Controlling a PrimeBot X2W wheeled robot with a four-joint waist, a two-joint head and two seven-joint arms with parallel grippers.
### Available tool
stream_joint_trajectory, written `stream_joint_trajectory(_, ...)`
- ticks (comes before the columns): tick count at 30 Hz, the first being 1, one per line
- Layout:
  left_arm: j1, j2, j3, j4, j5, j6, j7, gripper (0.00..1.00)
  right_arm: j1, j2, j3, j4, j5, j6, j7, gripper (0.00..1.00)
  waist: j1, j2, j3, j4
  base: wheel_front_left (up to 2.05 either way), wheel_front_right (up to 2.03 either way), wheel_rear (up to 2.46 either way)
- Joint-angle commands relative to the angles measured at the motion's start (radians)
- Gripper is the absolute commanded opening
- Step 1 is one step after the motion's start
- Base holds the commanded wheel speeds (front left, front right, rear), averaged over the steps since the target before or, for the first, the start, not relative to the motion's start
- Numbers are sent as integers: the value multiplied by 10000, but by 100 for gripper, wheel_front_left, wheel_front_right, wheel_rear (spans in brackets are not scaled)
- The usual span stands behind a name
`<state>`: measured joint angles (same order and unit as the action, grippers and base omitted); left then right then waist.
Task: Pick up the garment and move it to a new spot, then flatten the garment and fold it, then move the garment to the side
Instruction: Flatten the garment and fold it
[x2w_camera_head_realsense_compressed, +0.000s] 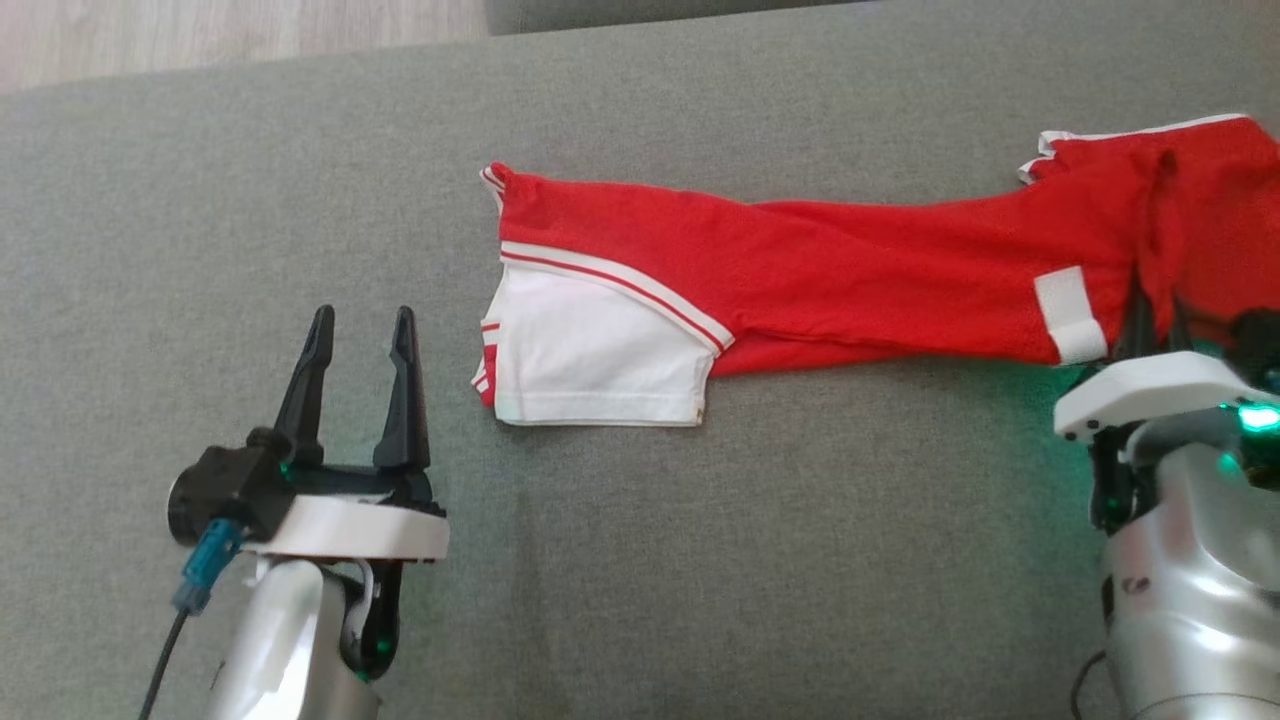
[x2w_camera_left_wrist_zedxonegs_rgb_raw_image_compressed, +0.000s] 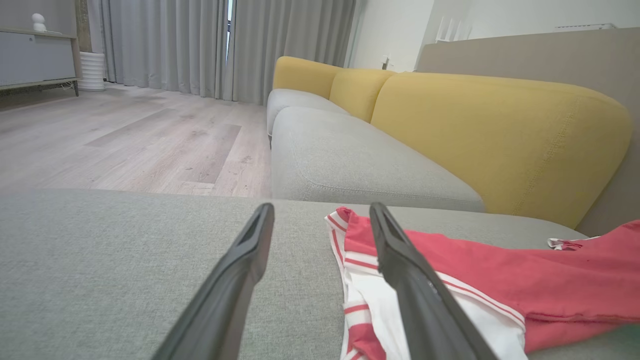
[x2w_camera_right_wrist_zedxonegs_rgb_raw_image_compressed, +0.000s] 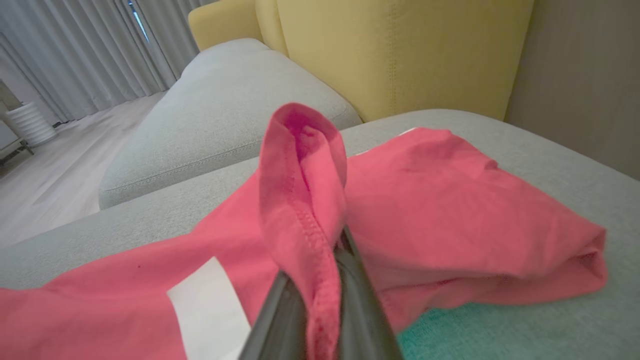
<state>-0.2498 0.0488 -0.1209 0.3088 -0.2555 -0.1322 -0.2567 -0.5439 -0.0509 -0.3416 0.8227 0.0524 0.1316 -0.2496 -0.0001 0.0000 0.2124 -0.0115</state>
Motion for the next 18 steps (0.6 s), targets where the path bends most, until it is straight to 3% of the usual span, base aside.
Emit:
stream_joint_trajectory(1,-84,108,369,-300,-49,16,-51,100,-281,7,377,-380,58,-9,-120,0,1,0,-64,12,0,0,0)
stream_joint_trajectory(4,9,104,338,-230,-72,16,-51,100,-288,7,1027,-490,533,-9,-120,0,1,0,-236,52,0,0,0)
stream_joint_trajectory(12,276,93,285,-150,-117,16,-51,100,-648,7,4103,-643,2898,-9,-121,0,1,0,-702,239,0,0,0)
stream_joint_trajectory(18,303,89,220,-167,-103,16,-51,100,-868,7,5495,-578,3607,-9,-121,0,1,0,-842,700,0,0,0)
